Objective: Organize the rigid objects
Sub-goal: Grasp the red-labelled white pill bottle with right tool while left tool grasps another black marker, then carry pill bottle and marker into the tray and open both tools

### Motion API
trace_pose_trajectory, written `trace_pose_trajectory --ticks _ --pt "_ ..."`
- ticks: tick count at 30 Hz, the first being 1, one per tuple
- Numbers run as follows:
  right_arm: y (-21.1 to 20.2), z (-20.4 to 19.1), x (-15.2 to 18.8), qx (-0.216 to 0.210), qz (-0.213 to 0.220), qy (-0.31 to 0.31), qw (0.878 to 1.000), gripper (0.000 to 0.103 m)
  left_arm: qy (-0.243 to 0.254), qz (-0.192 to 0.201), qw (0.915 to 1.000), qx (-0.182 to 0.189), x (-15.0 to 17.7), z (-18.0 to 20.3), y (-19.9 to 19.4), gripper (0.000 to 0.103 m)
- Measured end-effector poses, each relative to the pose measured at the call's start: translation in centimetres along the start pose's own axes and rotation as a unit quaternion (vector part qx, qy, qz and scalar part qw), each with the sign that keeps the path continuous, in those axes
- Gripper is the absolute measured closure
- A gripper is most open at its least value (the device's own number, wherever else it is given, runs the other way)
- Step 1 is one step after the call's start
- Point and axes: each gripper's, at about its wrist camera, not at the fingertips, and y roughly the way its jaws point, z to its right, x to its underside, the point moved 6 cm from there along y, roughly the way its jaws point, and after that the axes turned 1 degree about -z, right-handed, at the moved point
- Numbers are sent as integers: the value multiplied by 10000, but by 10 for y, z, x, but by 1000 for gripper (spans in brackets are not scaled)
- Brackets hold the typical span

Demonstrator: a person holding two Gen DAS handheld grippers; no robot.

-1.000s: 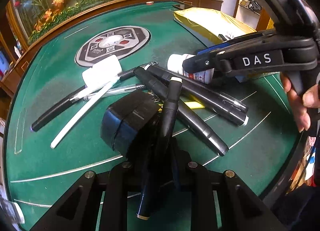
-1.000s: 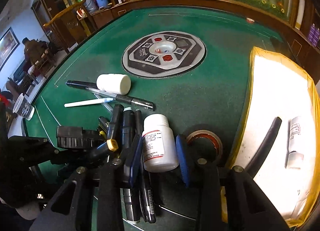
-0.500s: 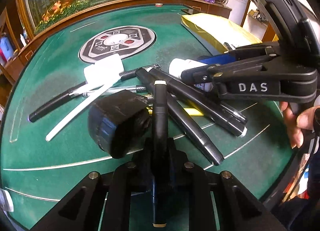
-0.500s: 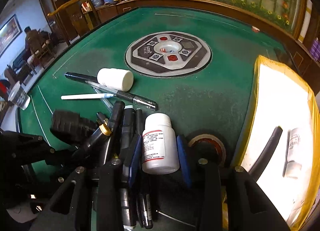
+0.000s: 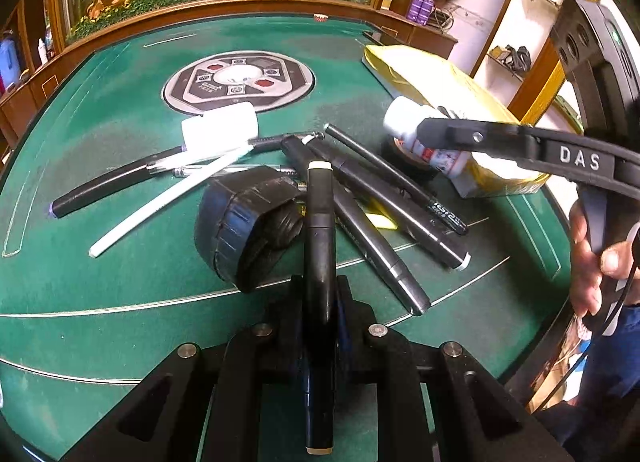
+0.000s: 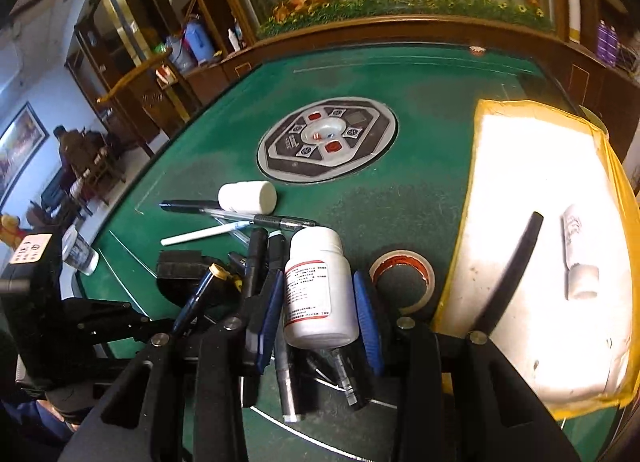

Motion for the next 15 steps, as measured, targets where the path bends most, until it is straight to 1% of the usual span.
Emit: trace_pose_trajectory --ticks 5,10,15 --pt "-12 0 -1 -157 149 69 9997 68 7 115 9999 -29 -8 2 -11 89" --pt "-19 3 -3 -215 246 109 9994 68 7 266 9996 -30 -20 7 -21 89" --pt "-28 12 -6 -255 371 210 9988 68 -3 252 9997 32 -32 11 -23 89"
